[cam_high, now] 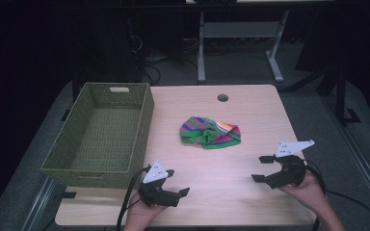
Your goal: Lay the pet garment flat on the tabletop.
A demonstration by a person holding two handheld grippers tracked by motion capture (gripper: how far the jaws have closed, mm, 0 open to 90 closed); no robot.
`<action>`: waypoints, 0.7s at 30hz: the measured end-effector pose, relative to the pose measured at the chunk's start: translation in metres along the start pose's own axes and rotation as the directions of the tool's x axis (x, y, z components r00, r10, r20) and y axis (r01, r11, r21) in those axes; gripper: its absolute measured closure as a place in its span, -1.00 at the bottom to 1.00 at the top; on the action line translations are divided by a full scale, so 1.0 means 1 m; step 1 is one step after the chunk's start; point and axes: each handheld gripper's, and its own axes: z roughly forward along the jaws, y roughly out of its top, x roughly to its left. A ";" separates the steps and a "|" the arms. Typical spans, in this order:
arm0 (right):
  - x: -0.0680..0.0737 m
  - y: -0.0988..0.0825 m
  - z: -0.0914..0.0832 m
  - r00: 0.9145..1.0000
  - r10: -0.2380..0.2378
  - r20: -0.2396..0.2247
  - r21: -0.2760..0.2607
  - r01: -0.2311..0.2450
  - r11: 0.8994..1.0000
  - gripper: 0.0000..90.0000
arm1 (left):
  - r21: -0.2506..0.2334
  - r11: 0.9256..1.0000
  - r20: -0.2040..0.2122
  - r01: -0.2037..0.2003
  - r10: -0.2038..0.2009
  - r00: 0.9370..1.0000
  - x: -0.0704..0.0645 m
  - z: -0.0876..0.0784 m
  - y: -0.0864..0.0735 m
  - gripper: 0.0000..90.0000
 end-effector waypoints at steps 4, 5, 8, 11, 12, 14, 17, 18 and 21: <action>-0.002 0.012 0.002 1.000 -0.021 -0.008 0.020 0.021 1.000 -0.57 | 0.008 1.000 0.002 -0.007 0.007 1.000 -0.001 0.002 0.000 -0.64; -0.003 0.014 0.003 1.000 -0.026 -0.008 0.025 0.027 0.999 -0.57 | 0.011 1.000 0.003 -0.009 0.009 1.000 -0.001 0.002 0.000 -0.64; -0.008 0.020 0.006 1.000 -0.028 -0.014 0.036 0.029 0.999 -0.57 | 0.016 1.000 0.003 -0.010 0.010 1.000 -0.002 0.003 0.000 -0.64; -0.014 0.025 0.008 1.000 -0.024 -0.013 0.057 0.024 0.998 -0.57 | 0.010 1.000 0.005 -0.012 0.012 1.000 -0.002 0.002 0.001 -0.64; -0.016 0.026 0.009 1.000 -0.019 -0.017 0.058 0.020 0.998 -0.57 | 0.009 1.000 0.007 -0.012 0.012 1.000 -0.001 0.002 0.001 -0.64; -0.020 0.029 0.009 1.000 -0.010 -0.024 0.059 0.012 0.998 -0.57 | 0.007 1.000 0.007 -0.006 0.006 1.000 -0.001 0.001 0.001 -0.64; -0.025 0.033 0.011 1.000 -0.006 -0.023 0.068 0.007 0.998 -0.58 | 0.003 1.000 0.010 -0.009 0.009 1.000 -0.001 0.001 0.001 -0.64; -0.026 0.034 0.011 1.000 -0.008 -0.029 0.066 0.009 0.998 -0.58 | 0.001 1.000 0.010 -0.009 0.009 1.000 -0.001 0.002 0.001 -0.64; -0.029 0.038 0.014 0.999 -0.002 -0.040 0.061 0.004 0.998 -0.59 | 0.012 1.000 0.013 -0.006 0.006 1.000 -0.002 0.003 0.001 -0.64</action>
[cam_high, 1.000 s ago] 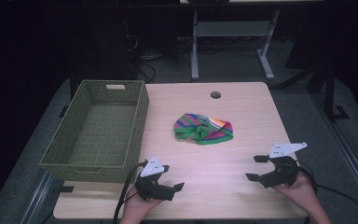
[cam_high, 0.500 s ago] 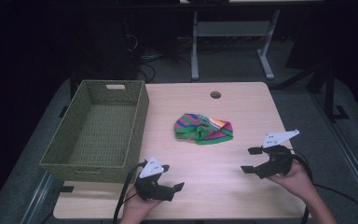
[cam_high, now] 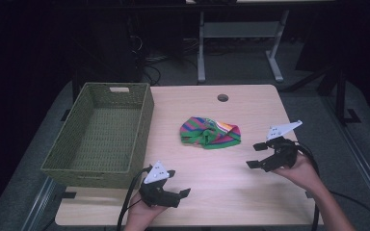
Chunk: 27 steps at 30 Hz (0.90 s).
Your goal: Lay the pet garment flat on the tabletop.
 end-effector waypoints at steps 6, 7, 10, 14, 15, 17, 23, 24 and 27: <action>-0.004 0.011 0.006 1.000 -0.009 -0.002 0.027 0.009 1.000 -0.59 | 0.005 1.000 -0.003 -0.012 0.012 1.000 -0.002 0.000 0.001 -0.64; -0.004 0.013 0.007 1.000 -0.008 -0.007 0.027 0.008 1.000 -0.59 | 0.002 1.000 -0.001 -0.008 0.009 1.000 -0.001 0.000 0.000 -0.64; -0.005 0.021 0.010 1.000 -0.021 -0.010 0.039 0.021 0.999 -0.59 | 0.003 1.000 -0.002 -0.006 0.006 1.000 -0.001 0.000 0.000 -0.64; -0.008 0.031 0.017 0.999 -0.037 -0.010 0.054 0.037 0.998 -0.59 | -0.003 1.000 -0.005 -0.001 0.001 1.000 0.001 -0.002 0.000 -0.64; -0.008 0.033 0.019 0.999 -0.043 -0.004 0.063 0.043 0.997 -0.59 | -0.005 1.000 -0.005 0.004 -0.004 1.000 0.001 -0.002 0.000 -0.64; -0.009 0.038 0.022 0.999 -0.045 -0.009 0.074 0.046 0.996 -0.59 | -0.005 1.000 -0.005 0.003 -0.003 1.000 0.001 -0.002 0.000 -0.64; -0.011 0.051 0.031 0.999 -0.045 -0.010 0.092 0.046 0.995 -0.60 | -0.003 1.000 0.000 0.003 -0.003 1.000 0.001 0.001 0.001 -0.64; -0.010 0.053 0.032 0.999 -0.047 -0.010 0.095 0.047 0.994 -0.60 | -0.001 1.000 0.004 0.003 -0.003 1.000 0.001 0.001 0.001 -0.64; -0.013 0.058 0.036 0.999 -0.051 -0.019 0.097 0.053 0.994 -0.60 | -0.007 1.000 0.000 -0.006 0.006 1.000 -0.001 0.000 0.001 -0.64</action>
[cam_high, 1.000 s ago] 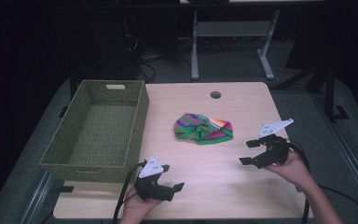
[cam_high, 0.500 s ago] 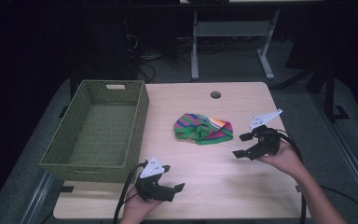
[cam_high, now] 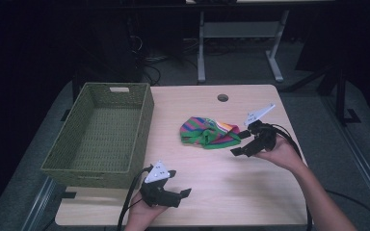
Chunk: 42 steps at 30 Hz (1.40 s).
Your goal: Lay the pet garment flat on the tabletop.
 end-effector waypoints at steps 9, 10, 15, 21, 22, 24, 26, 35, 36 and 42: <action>-0.013 0.009 0.013 1.000 -0.010 0.000 0.028 0.010 1.000 -0.59 | -0.006 1.000 -0.005 -0.004 0.004 1.000 0.000 -0.003 0.000 -0.64; -0.013 0.011 0.014 1.000 -0.004 -0.002 0.029 0.004 1.000 -0.59 | -0.007 1.000 -0.004 -0.003 0.003 1.000 0.000 -0.004 0.000 -0.64; -0.016 0.019 0.020 1.000 -0.011 -0.009 0.043 0.011 0.999 -0.60 | -0.003 1.000 -0.003 -0.007 0.007 1.000 0.000 -0.003 0.000 -0.64; -0.025 0.028 0.025 1.000 -0.007 -0.004 0.048 0.007 0.999 -0.59 | 0.000 1.000 0.003 -0.016 0.016 1.000 -0.002 -0.002 0.001 -0.64; -0.026 0.029 0.025 1.000 0.000 -0.005 0.049 0.000 0.999 -0.59 | 0.001 1.000 0.004 -0.019 0.019 1.000 -0.002 -0.002 0.001 -0.64; -0.029 0.032 0.025 1.000 -0.007 0.005 0.056 0.007 0.998 -0.59 | 0.001 1.000 0.004 -0.025 0.025 1.000 -0.002 -0.002 0.001 -0.64; -0.031 0.035 0.026 1.000 -0.007 0.002 0.057 0.007 0.998 -0.59 | 0.002 1.000 0.007 -0.019 0.019 1.000 -0.003 -0.001 0.001 -0.64; -0.042 0.046 0.033 1.000 0.020 -0.003 0.053 -0.020 0.998 -0.58 | -0.010 1.000 0.007 -0.003 0.003 1.000 -0.001 -0.003 0.000 -0.64; -0.044 0.048 0.035 1.000 0.015 -0.002 0.059 -0.015 0.998 -0.59 | -0.010 1.000 0.007 -0.002 0.002 1.000 -0.001 -0.003 0.000 -0.64; -0.040 0.056 0.045 1.000 -0.003 -0.010 0.063 0.004 0.998 -0.58 | -0.010 1.000 0.006 -0.005 0.005 1.000 -0.001 -0.002 0.001 -0.64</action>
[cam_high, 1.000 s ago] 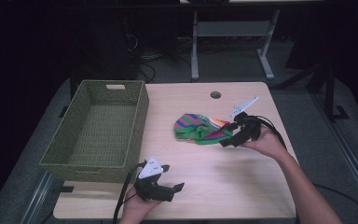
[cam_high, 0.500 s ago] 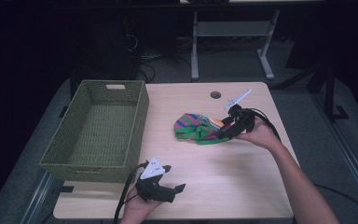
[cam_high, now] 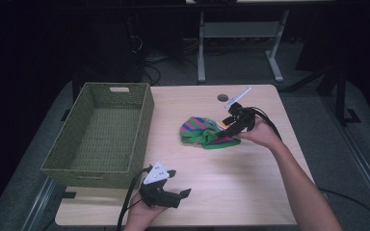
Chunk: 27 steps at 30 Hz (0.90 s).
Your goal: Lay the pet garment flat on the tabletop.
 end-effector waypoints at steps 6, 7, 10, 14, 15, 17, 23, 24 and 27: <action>0.001 0.003 0.011 1.000 -0.003 0.012 0.020 0.002 1.000 -0.58 | 0.005 1.000 0.006 -0.010 0.010 1.000 -0.002 0.002 0.000 -0.64; 0.000 0.004 0.012 1.000 -0.008 0.016 0.027 0.007 1.000 -0.58 | 0.007 1.000 0.006 -0.011 0.011 1.000 -0.002 0.002 0.000 -0.64; -0.001 0.006 0.017 1.000 0.011 0.025 0.028 -0.011 1.000 -0.58 | 0.009 1.000 0.006 -0.015 0.015 1.000 -0.003 0.002 0.000 -0.64; -0.003 0.009 0.026 0.999 0.019 0.029 0.029 -0.019 0.999 -0.57 | 0.012 1.000 0.006 -0.016 0.016 1.000 -0.002 0.002 0.000 -0.64; -0.002 0.011 0.029 0.999 0.022 0.027 0.037 -0.023 0.999 -0.56 | 0.014 1.000 0.004 -0.017 0.017 1.000 -0.002 0.002 0.000 -0.64; -0.003 0.012 0.035 0.999 0.014 0.042 0.053 -0.016 0.998 -0.56 | 0.010 1.000 0.003 -0.014 0.014 1.000 -0.001 0.002 0.000 -0.64; 0.000 0.015 0.048 0.998 0.023 0.063 0.062 -0.027 0.998 -0.53 | 0.006 1.000 -0.012 -0.014 0.014 1.000 -0.002 0.001 0.000 -0.64; -0.001 0.015 0.050 0.998 0.023 0.065 0.063 -0.027 0.998 -0.53 | 0.011 1.000 -0.011 -0.020 0.020 1.000 -0.002 0.001 0.000 -0.64; -0.001 0.015 0.053 0.996 0.029 0.086 0.081 -0.036 0.996 -0.53 | 0.007 1.000 -0.006 -0.015 0.015 1.000 -0.003 0.002 0.000 -0.64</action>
